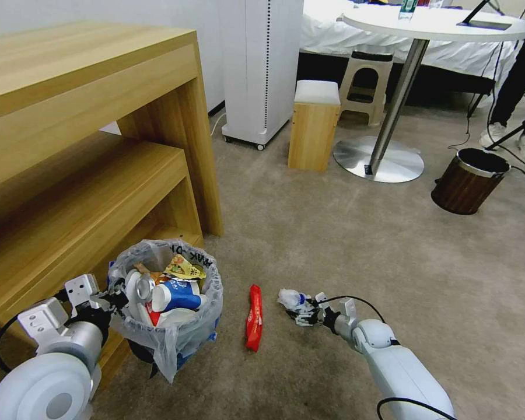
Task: Pick up the trash bin and place the garbage on the floor into it.
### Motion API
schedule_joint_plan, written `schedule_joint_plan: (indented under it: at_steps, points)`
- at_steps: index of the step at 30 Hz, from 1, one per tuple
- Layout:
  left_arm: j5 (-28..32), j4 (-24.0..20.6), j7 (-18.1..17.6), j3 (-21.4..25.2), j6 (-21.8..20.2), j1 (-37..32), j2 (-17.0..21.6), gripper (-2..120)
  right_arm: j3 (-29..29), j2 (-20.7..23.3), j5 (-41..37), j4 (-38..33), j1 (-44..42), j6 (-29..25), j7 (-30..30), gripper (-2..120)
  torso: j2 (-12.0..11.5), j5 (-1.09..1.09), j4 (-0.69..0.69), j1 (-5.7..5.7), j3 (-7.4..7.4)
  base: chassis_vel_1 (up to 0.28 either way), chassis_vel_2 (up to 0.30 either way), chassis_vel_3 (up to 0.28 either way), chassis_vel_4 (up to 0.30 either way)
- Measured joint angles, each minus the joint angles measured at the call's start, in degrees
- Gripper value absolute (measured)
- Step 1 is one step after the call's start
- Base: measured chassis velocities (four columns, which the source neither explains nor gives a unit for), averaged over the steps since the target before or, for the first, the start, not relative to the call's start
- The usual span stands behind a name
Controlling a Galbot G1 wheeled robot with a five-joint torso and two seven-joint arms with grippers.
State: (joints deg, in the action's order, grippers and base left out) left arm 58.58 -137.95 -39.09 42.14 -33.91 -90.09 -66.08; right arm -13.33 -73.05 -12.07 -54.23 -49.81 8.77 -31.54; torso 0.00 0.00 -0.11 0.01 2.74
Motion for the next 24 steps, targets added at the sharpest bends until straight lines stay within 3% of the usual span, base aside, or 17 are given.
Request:
schedule_joint_plan:
  at_steps: [24]
  points:
    - [-0.57,-0.82,0.02,-1.40,0.65,-0.23,-0.21,2,-1.51,4.09,-0.30,-3.09,-2.29,0.37,1.01,2,0.00,0.00,0.00,0.00,0.00,0.000,0.000,0.000,0.000]
